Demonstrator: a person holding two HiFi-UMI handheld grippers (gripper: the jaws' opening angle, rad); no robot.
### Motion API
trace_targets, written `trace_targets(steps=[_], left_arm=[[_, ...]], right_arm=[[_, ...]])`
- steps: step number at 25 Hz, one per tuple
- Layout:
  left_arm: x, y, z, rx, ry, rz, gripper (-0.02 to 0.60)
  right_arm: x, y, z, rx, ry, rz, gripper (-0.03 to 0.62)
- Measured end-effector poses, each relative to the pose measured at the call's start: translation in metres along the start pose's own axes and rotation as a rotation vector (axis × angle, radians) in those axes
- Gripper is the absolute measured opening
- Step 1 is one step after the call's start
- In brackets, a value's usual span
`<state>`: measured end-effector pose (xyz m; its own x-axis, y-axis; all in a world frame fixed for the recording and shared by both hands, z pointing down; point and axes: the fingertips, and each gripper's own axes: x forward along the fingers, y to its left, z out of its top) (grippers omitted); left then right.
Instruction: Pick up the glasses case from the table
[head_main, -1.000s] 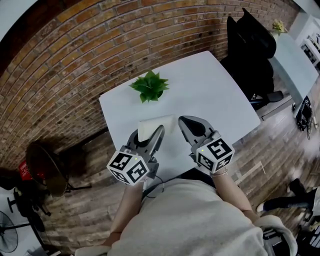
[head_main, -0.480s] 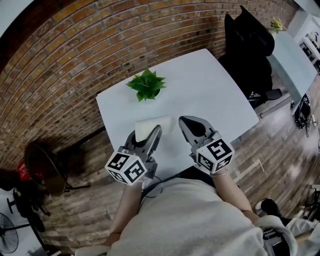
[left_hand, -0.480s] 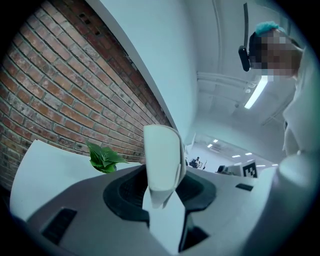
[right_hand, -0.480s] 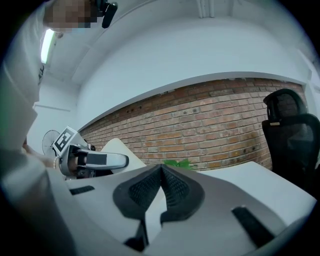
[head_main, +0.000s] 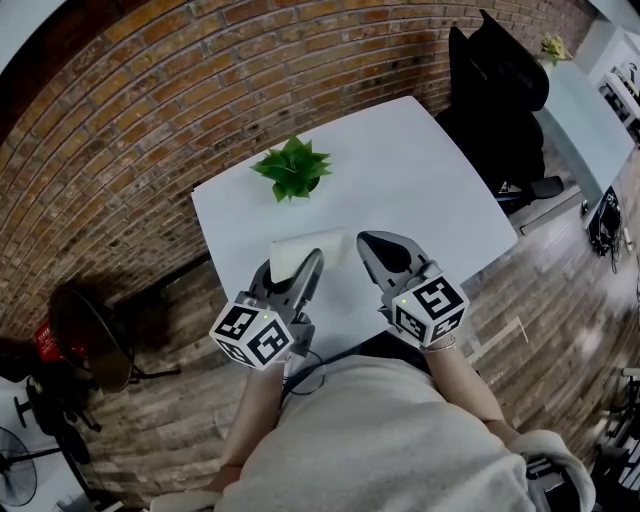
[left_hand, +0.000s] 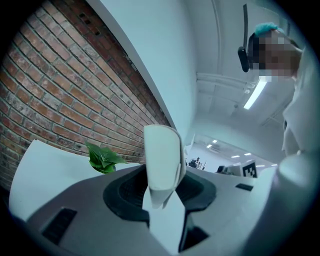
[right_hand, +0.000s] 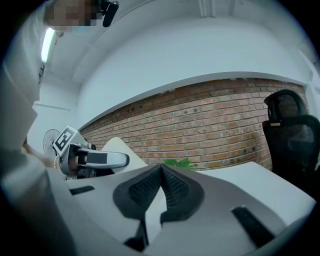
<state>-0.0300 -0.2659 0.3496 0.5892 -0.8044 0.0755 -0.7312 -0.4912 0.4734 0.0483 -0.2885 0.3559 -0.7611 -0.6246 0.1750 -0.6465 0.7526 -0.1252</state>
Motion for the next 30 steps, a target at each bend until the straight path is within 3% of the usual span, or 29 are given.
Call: trace_targets(steps=[30], left_arm=[[0.004, 0.006, -0.006, -0.016, 0.024, -0.001, 0.152]], right_arm=[[0.003, 0.002, -0.02, 0.016, 0.061, 0.0, -0.002]])
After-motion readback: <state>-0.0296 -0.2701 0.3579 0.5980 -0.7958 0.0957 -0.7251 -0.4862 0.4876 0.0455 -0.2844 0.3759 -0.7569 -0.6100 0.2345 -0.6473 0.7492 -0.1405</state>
